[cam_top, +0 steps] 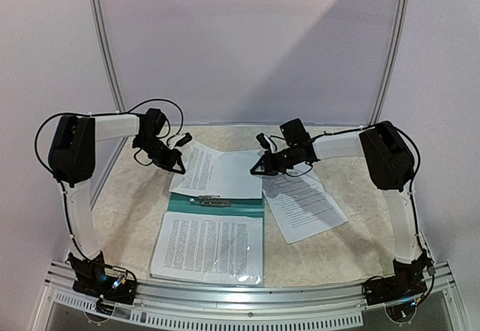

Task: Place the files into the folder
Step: Place the file on the spring clip of the folder.

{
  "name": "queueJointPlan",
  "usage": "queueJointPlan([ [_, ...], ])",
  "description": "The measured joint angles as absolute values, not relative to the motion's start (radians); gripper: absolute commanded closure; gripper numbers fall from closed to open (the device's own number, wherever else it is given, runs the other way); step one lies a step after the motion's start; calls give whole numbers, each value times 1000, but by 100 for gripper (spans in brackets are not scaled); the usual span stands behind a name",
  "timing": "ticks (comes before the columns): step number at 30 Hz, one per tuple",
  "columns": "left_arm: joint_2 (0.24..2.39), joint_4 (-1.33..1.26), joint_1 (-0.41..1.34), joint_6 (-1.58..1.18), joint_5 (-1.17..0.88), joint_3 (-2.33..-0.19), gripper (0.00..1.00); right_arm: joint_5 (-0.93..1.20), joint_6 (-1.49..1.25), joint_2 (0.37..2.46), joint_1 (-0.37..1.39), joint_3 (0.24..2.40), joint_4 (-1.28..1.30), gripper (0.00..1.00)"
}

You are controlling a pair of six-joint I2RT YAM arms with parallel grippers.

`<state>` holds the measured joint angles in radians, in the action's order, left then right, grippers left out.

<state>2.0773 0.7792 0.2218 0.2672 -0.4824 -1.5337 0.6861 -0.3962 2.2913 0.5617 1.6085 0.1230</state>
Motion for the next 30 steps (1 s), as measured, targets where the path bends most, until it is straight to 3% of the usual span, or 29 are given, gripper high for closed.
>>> queueJointPlan([
  [30,2088,754,237,329,-450,-1499,100,686,-452,2277,570,1532,20,100],
])
